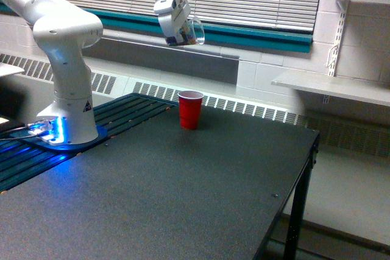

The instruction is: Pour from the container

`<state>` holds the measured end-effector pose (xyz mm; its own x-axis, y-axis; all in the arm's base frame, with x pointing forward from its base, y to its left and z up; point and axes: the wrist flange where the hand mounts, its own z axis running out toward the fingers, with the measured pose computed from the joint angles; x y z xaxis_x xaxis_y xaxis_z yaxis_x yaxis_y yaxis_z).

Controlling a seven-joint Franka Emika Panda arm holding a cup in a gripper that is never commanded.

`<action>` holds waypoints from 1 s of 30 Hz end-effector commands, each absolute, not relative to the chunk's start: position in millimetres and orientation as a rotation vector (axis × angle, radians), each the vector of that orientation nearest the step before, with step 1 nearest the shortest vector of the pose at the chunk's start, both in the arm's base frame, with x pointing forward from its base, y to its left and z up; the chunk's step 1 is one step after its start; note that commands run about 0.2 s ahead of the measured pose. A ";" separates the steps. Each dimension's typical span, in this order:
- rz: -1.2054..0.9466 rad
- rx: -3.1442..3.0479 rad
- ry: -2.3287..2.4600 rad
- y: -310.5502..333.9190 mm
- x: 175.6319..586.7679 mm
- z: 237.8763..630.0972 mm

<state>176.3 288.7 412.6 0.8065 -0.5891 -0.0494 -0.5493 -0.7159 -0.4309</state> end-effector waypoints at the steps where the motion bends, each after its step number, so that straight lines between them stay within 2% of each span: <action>1: -0.087 -2.568 0.881 287.9 173.1 397.9; 30: 0.017 -2.633 0.863 269.4 159.3 350.7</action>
